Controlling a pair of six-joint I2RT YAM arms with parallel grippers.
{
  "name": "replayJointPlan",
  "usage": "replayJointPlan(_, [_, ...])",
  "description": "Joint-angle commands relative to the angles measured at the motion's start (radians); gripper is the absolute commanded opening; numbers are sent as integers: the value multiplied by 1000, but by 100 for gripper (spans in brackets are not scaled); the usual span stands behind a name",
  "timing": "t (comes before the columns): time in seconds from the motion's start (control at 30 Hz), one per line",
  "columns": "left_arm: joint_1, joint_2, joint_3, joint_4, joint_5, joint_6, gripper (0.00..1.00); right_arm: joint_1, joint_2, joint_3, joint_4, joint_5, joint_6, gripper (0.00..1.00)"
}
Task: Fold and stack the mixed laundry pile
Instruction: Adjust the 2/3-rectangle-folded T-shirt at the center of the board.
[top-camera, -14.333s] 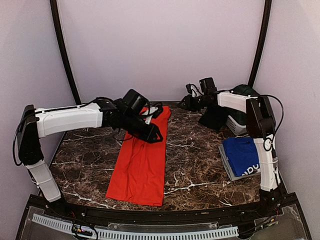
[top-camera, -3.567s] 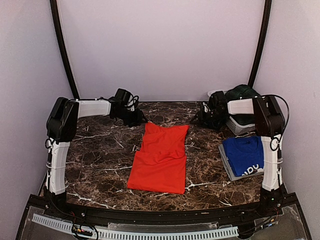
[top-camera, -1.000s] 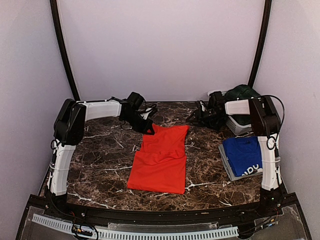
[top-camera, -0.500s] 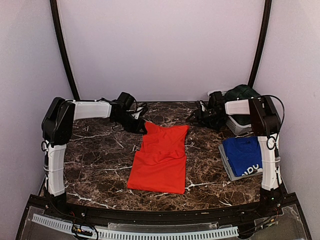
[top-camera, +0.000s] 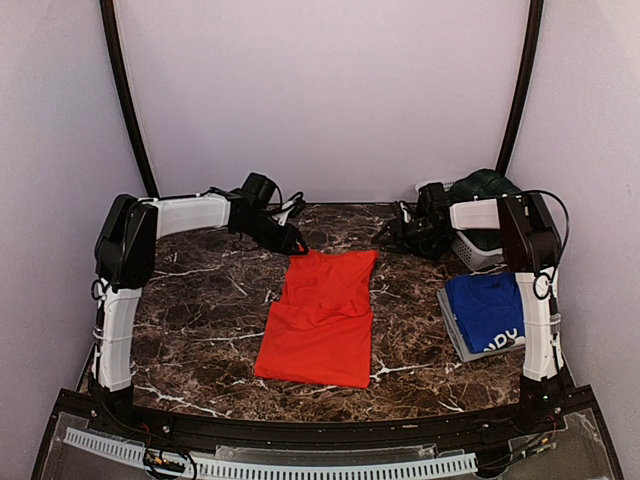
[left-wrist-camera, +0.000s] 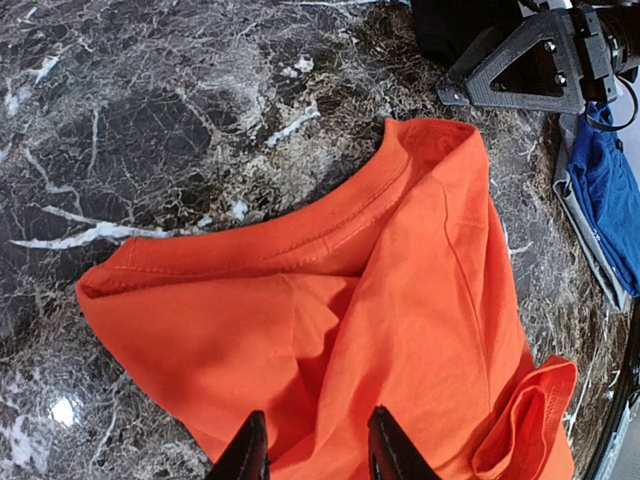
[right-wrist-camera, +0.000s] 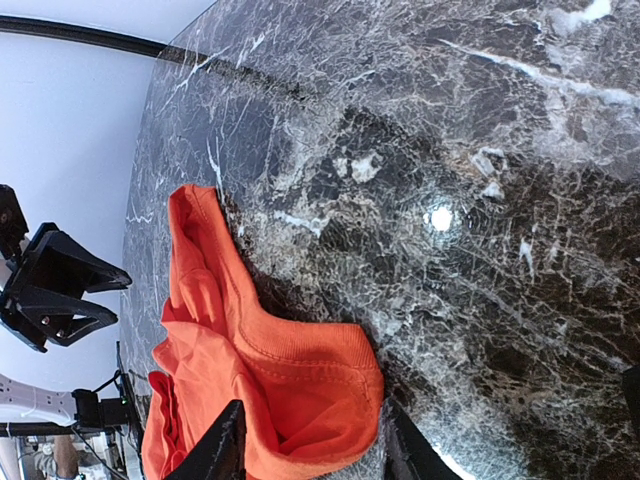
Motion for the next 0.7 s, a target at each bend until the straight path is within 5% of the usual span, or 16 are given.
replayJointPlan(0.0, [-10, 46, 42, -47, 27, 31, 33, 0, -15, 0, 6, -6, -11, 42])
replayJointPlan(0.33, [-32, 104, 60, -95, 21, 65, 29, 0, -6, 3, 7, -8, -11, 42])
replayJointPlan(0.67, [-35, 78, 67, -107, 27, 48, 0, 0, -7, 3, 6, -9, -13, 42])
